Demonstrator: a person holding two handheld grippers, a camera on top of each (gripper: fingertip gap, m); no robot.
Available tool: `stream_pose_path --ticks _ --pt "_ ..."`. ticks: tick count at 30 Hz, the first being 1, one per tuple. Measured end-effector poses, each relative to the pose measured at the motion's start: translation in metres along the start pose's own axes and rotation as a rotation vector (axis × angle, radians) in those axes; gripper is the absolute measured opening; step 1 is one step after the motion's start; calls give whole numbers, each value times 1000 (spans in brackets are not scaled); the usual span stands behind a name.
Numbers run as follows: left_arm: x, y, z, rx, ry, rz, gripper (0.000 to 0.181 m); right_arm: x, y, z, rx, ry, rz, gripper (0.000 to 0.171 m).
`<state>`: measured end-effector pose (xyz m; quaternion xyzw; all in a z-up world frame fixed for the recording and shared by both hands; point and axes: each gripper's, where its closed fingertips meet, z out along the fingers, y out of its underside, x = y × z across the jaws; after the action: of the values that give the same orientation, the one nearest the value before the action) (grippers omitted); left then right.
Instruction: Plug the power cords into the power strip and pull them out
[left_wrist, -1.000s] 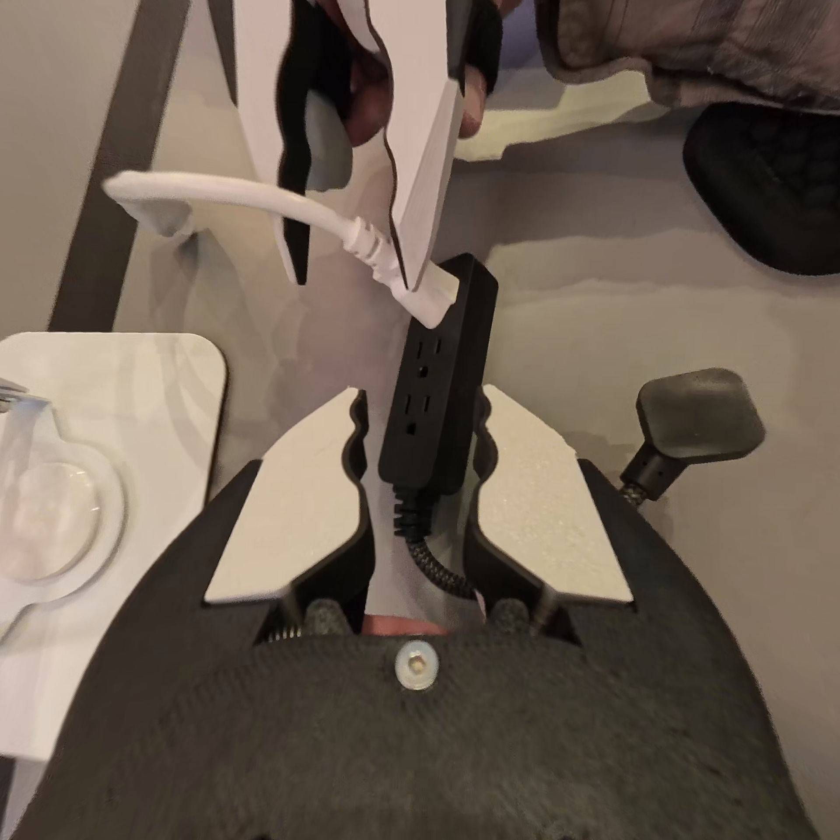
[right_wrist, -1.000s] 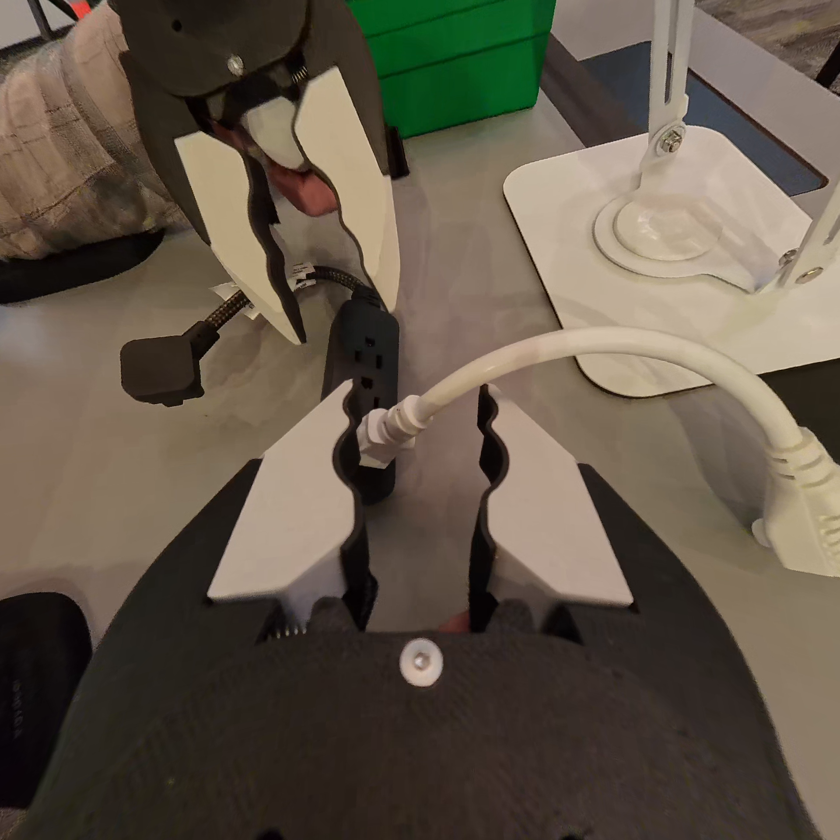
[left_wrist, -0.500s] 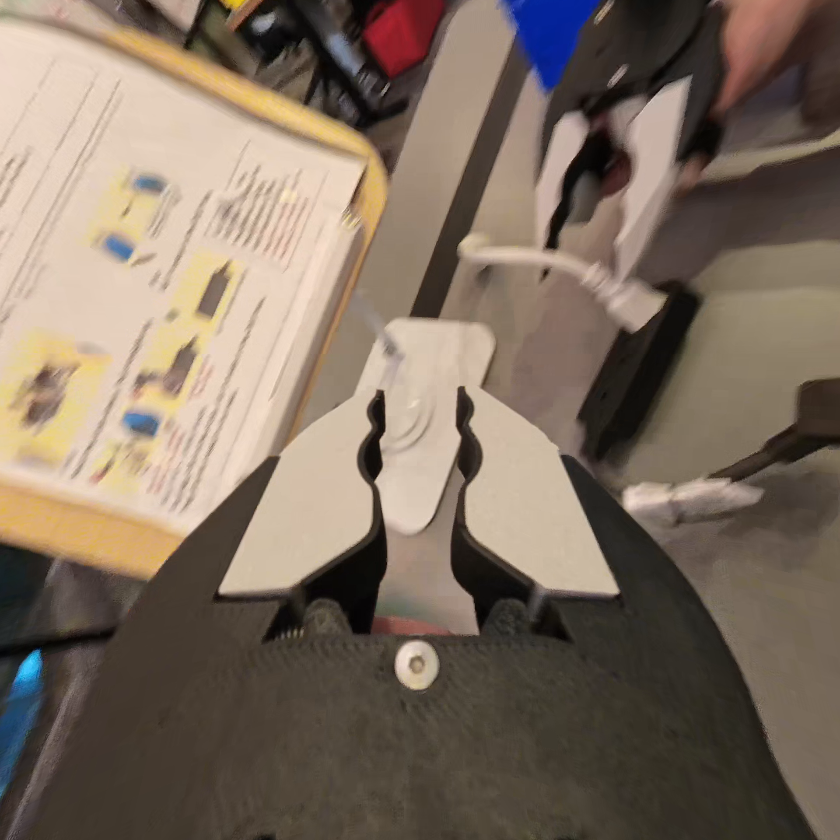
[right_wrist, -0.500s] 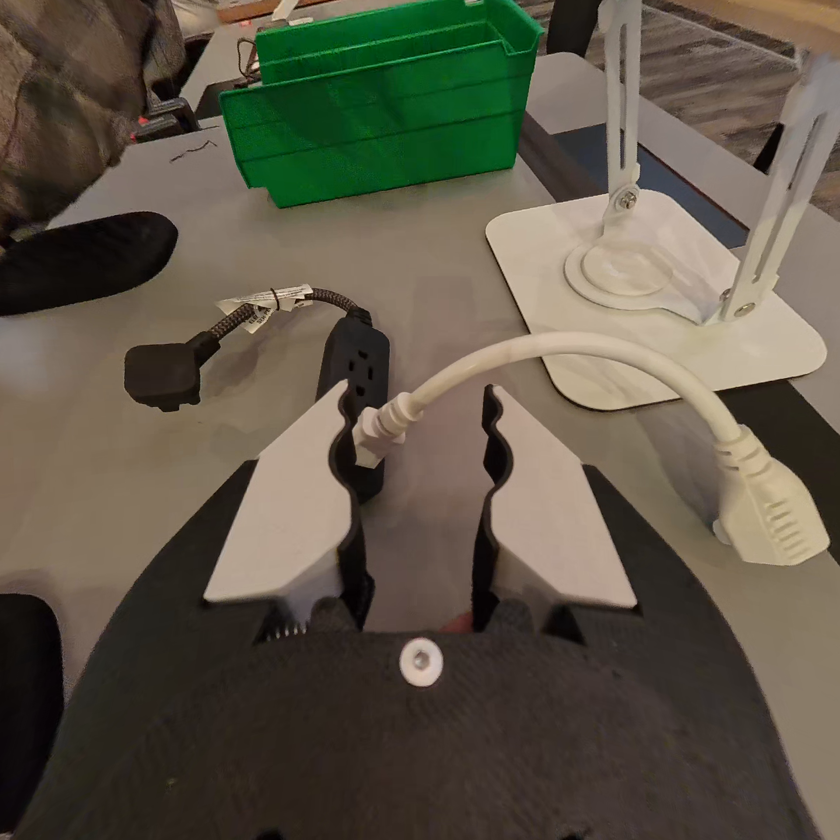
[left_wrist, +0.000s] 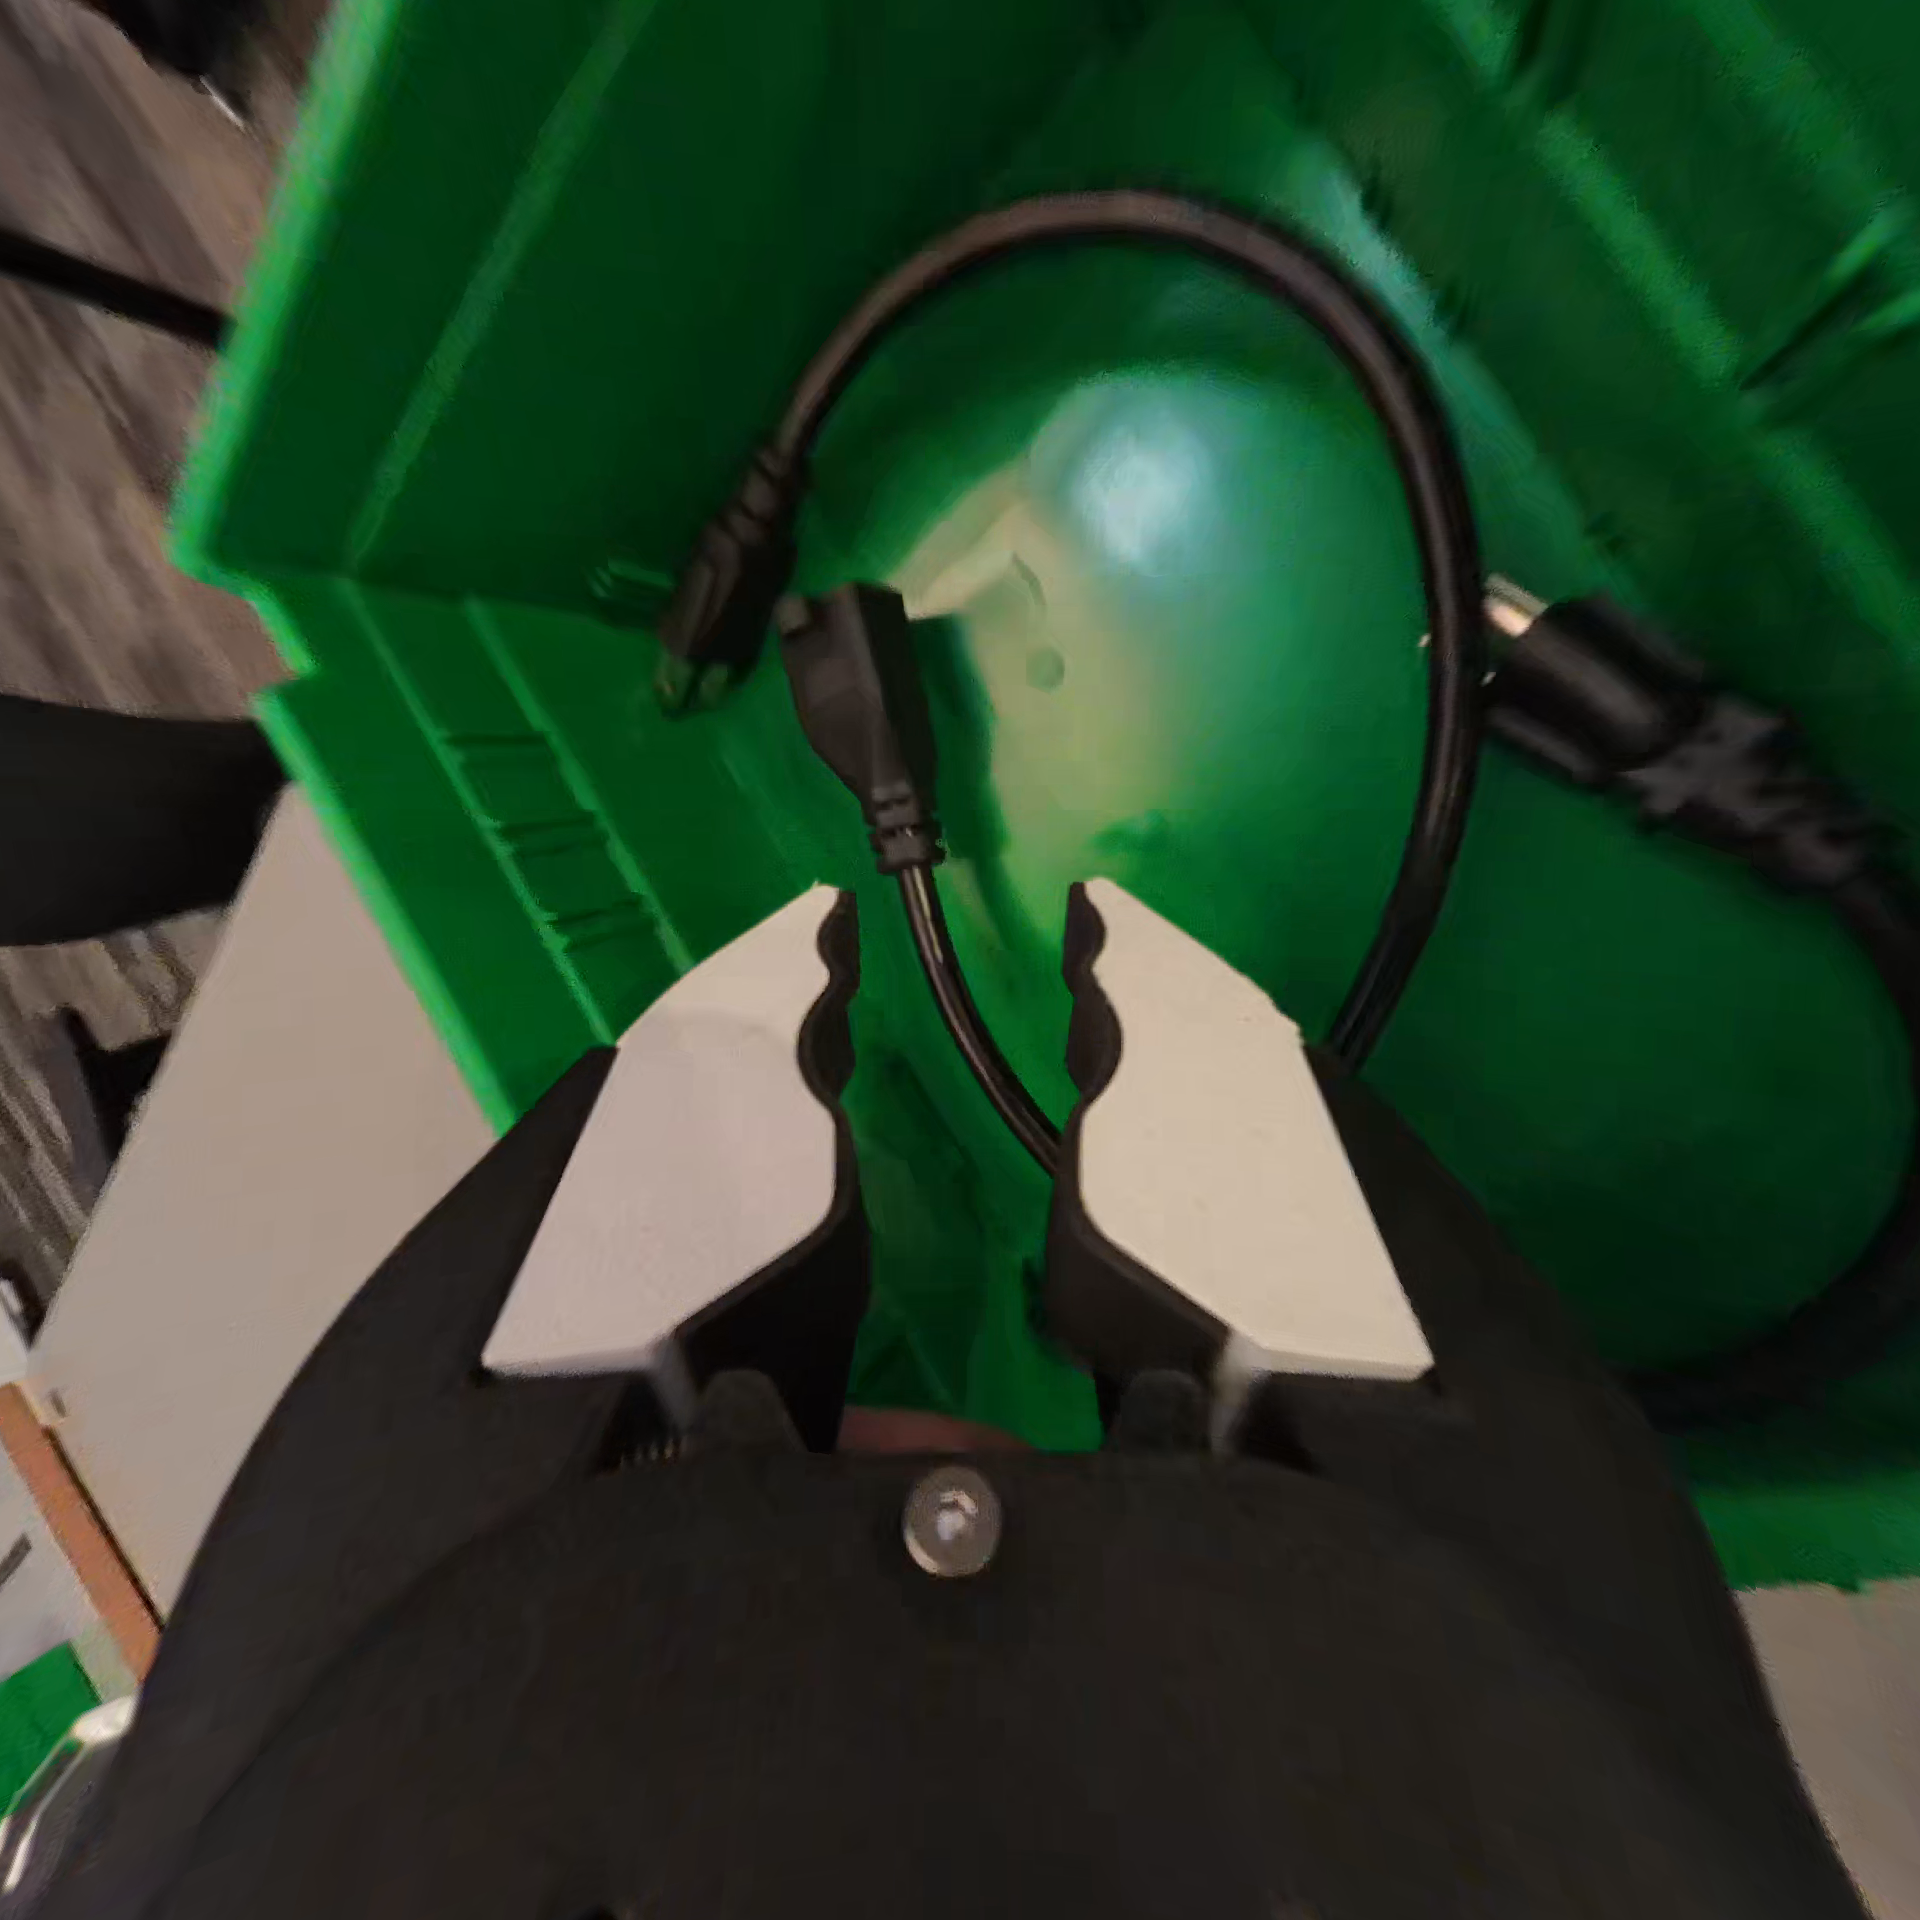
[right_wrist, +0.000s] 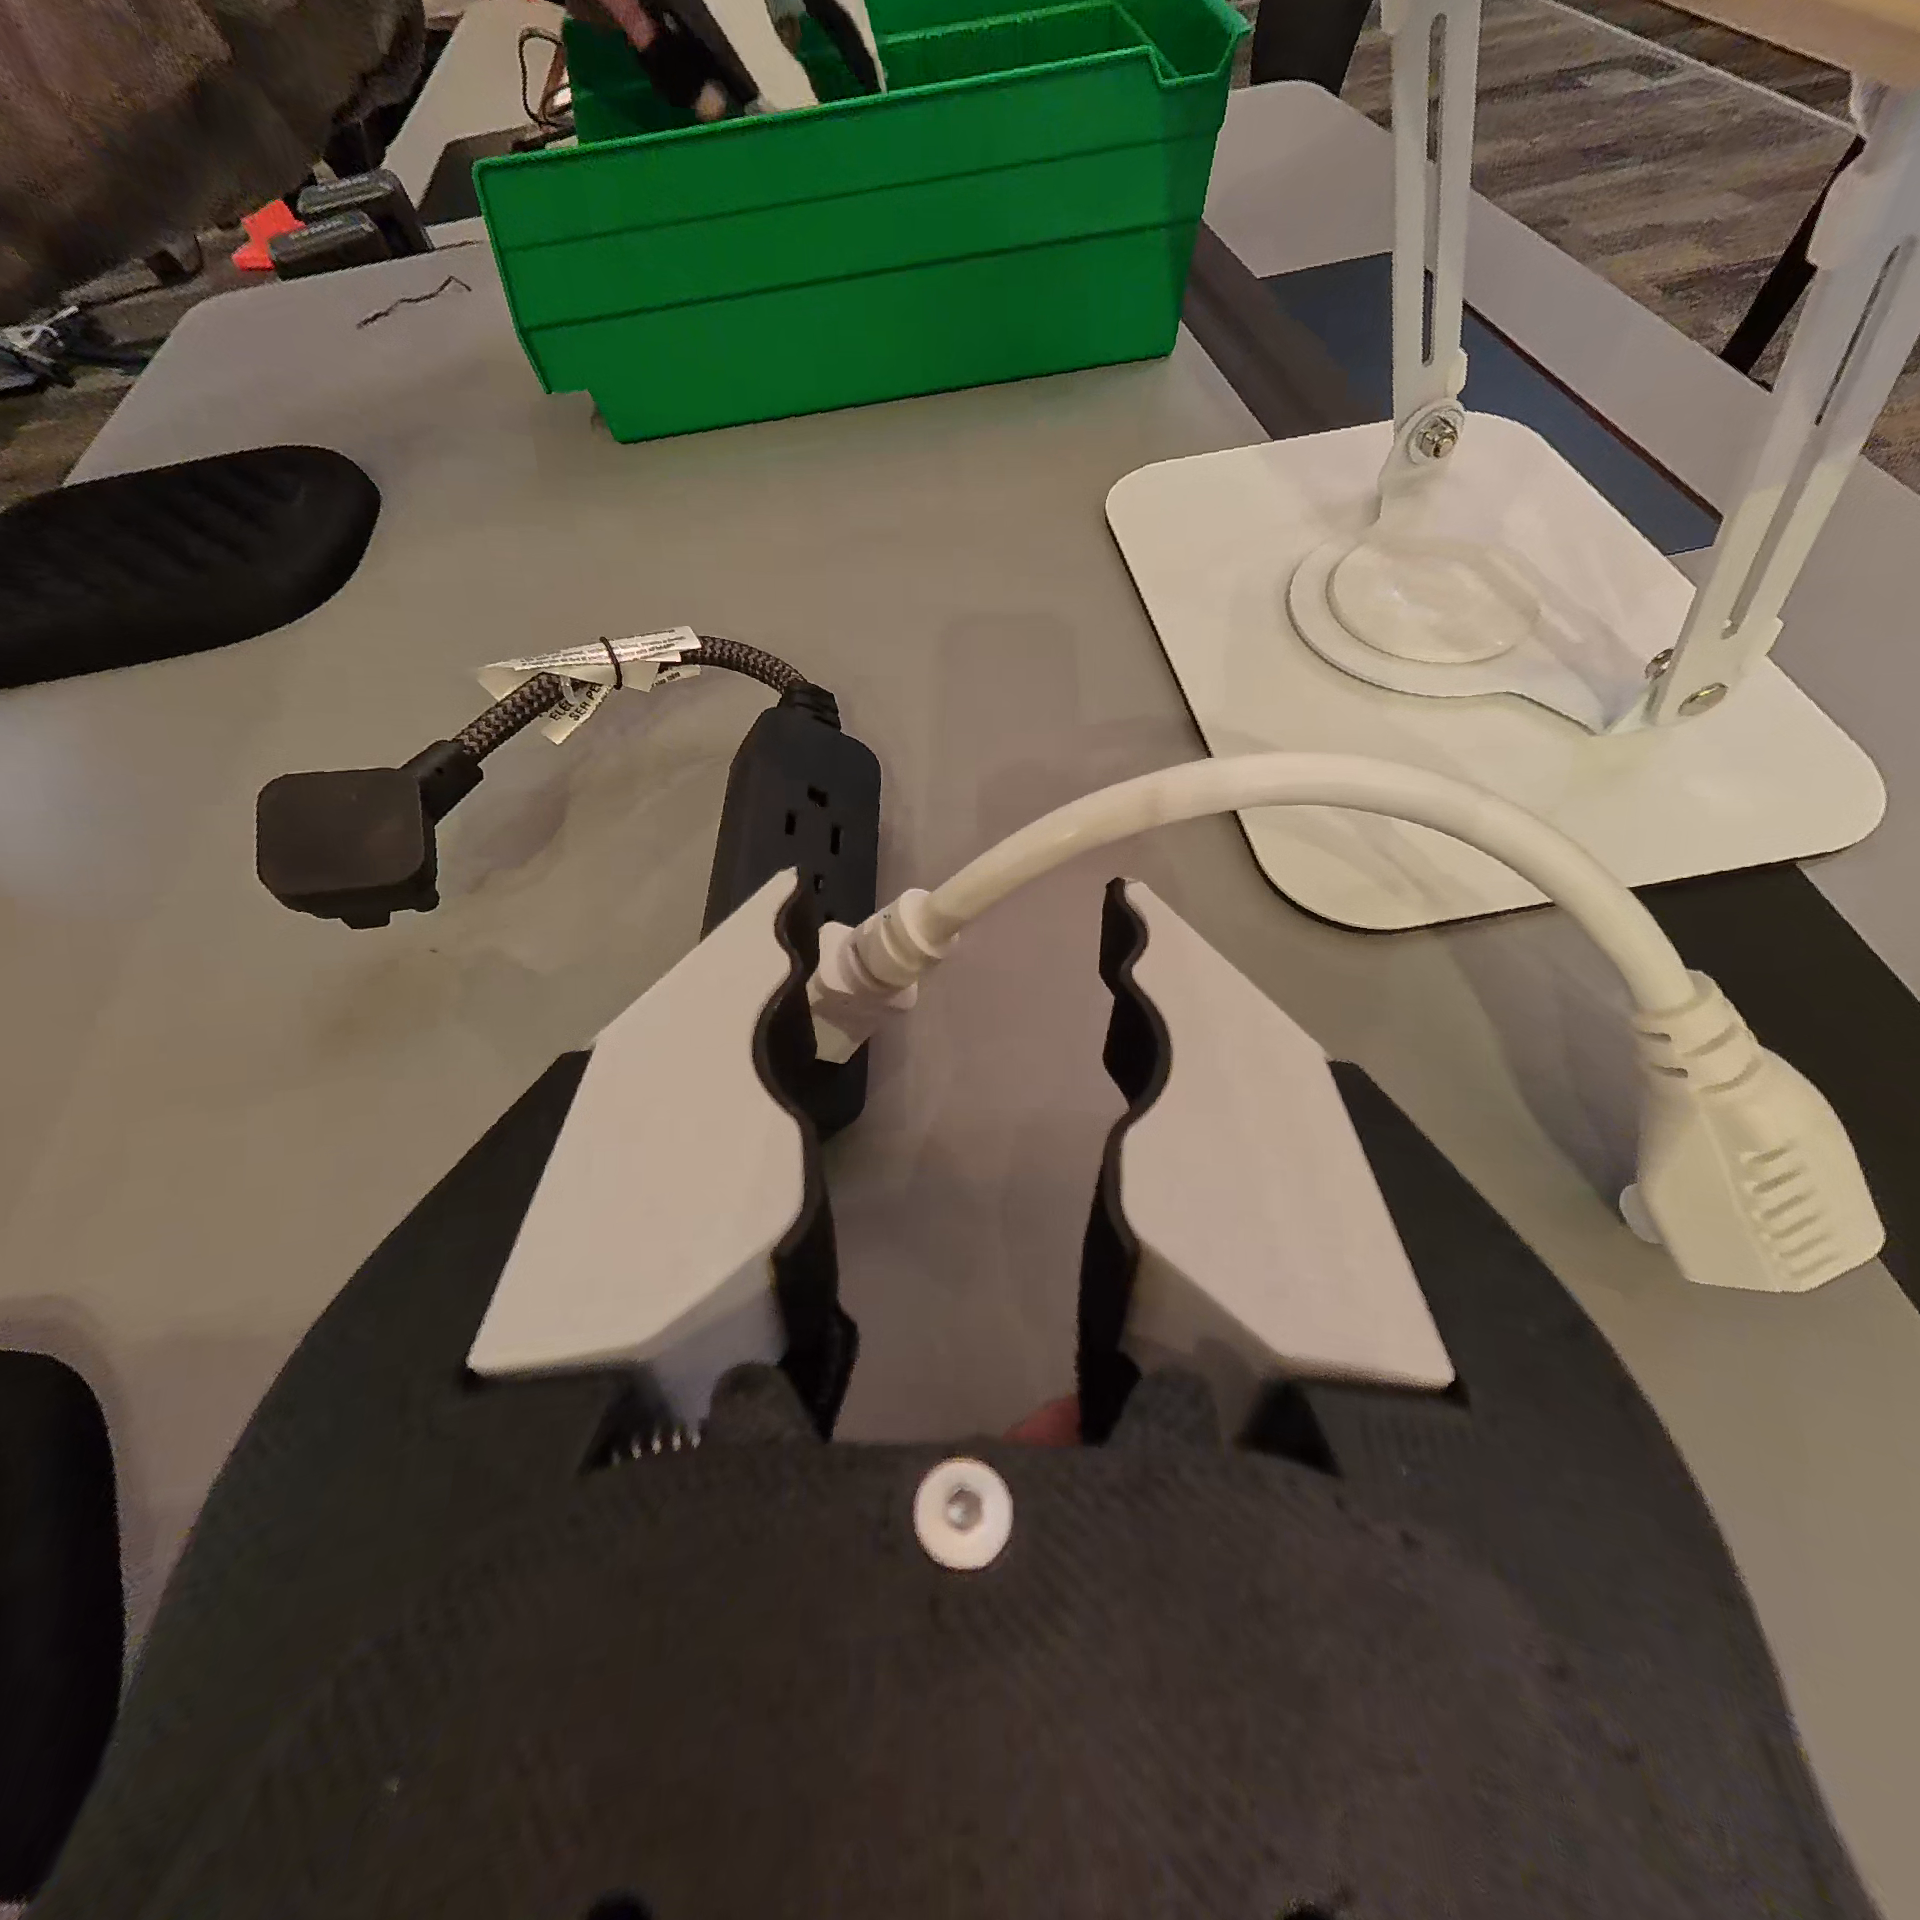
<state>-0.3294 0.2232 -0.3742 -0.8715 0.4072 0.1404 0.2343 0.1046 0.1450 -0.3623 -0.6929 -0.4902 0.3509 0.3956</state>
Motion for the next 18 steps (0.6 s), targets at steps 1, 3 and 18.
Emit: stream_pose_path --ticks 1,3,18 --pt "1 6 8 -35 7 1 37 0 0 -1 -1 2 -1 53" --pt "-1 18 21 -115 -9 6 37 1 0 -2 2 8 0 52" --pt "-13 35 27 -200 -122 55 9 5 -5 -11 13 31 -12 50"
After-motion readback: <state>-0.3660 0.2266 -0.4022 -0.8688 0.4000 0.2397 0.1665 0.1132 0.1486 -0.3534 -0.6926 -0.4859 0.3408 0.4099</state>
